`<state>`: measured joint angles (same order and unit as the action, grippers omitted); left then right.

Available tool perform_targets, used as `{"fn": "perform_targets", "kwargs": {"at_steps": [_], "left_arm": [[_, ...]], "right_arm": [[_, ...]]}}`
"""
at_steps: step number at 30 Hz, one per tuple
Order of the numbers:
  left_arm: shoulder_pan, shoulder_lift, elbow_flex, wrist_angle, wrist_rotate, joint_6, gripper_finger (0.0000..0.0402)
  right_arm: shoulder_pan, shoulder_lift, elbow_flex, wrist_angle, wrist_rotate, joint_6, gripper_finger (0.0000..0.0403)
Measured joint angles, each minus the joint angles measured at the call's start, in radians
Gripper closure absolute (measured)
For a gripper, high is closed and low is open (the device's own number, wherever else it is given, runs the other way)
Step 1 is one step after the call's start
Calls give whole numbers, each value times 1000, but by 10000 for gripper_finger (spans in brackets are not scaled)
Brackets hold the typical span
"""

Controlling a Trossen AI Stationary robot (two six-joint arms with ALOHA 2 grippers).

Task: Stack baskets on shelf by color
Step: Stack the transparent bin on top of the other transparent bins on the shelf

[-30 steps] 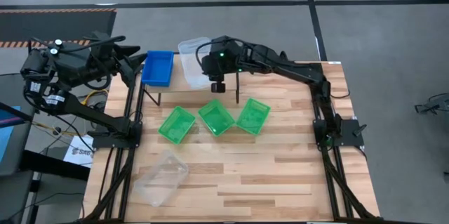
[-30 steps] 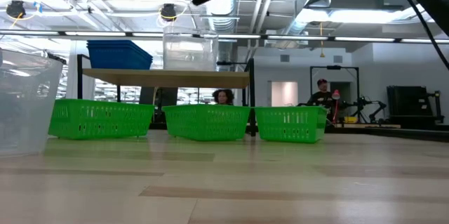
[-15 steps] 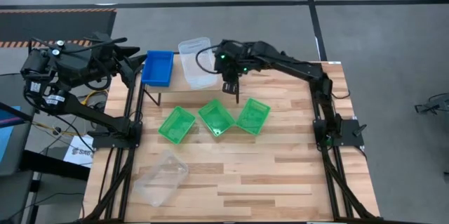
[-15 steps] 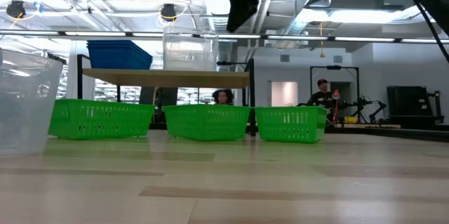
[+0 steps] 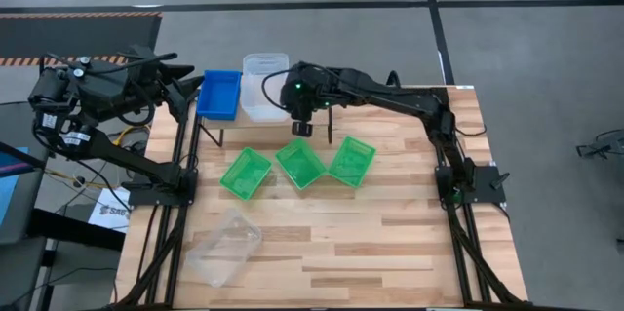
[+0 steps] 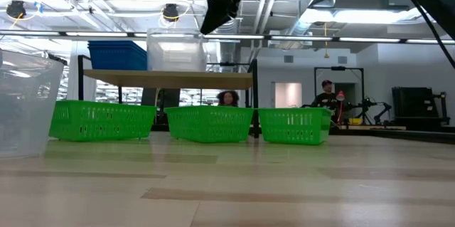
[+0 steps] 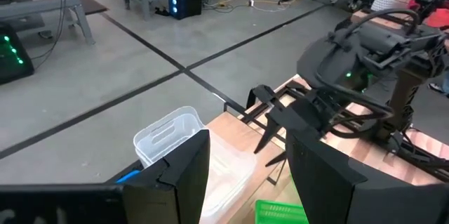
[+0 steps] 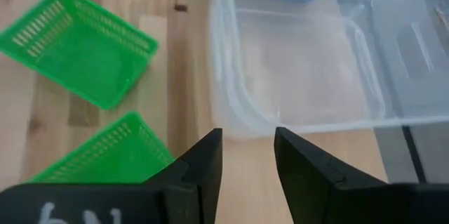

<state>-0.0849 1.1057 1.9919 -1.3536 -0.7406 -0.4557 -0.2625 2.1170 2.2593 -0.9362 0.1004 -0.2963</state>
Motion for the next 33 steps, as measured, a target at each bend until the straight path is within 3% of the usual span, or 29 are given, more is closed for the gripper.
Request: {"fn": "perform_targets", "kwargs": {"at_steps": [8, 21, 33], "left_arm": [[0, 0, 0, -23, -1, 0, 226], [0, 1, 0, -61, 31, -6, 226], [0, 3, 0, -149, 222, -82, 226]], "right_arm": [[25, -17, -1, -10, -4, 11, 253], [42, -89, 92, -209, -18, 232, 246], [162, -164, 94, -301, -23, 452, 252]]}}
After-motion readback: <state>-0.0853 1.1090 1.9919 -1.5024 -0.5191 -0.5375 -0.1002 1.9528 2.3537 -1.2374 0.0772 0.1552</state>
